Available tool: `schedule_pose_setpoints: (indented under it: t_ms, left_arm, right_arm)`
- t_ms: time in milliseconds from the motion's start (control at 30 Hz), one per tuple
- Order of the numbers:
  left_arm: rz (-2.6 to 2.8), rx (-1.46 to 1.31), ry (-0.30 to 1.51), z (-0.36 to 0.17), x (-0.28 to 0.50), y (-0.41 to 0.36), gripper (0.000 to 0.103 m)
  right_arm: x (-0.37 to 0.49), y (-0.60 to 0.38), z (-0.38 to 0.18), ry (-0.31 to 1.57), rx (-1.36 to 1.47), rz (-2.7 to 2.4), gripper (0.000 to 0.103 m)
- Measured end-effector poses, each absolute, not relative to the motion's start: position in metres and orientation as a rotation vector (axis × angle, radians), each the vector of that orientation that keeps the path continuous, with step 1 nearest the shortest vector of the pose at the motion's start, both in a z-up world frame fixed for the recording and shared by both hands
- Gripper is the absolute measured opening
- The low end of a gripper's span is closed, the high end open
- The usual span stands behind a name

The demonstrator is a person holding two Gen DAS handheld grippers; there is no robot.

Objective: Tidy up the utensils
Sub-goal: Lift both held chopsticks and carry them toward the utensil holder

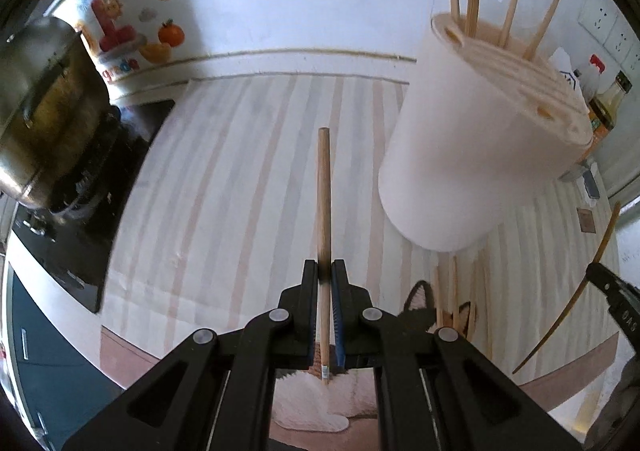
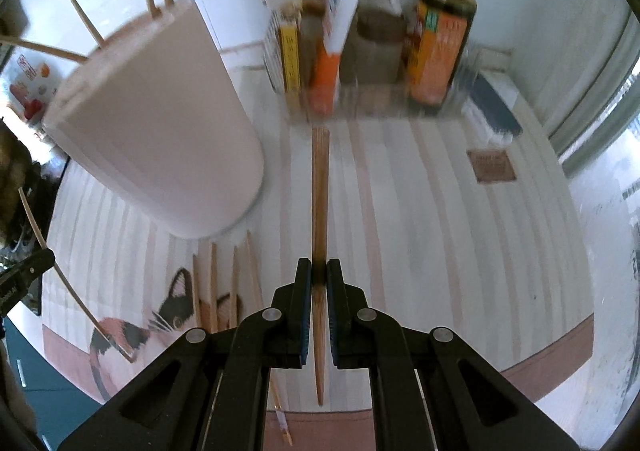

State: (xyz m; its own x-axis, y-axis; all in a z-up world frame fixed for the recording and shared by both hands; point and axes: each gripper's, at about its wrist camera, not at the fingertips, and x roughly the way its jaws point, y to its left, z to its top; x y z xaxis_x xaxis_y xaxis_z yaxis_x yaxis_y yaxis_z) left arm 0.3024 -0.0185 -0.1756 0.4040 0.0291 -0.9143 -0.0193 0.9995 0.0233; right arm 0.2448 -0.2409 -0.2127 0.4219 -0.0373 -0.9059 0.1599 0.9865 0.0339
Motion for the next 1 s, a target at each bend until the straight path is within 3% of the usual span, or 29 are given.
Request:
schedule_pose_setpoints:
  t_ms: [333, 633, 1000]
  left_arm:
    - [0.035, -0.052, 1.071, -0.132, 0.304, -0.004, 0.004]
    - [-0.118, -0.176, 0.989, -0.050, 0.300, -0.009, 0.004]
    - [-0.272, -0.277, 0.753, 0.061, 0.315, -0.044, 0.004]
  right_arm:
    - [0.257, -0.251, -0.175, 1.037, 0.207, -0.098, 0.007]
    - [0.279, -0.265, -0.101, 0.959, 0.357, 0.004, 0.007]
    - [0.312, -0.268, -0.006, 0.770, 0.435, 0.078, 0.007]
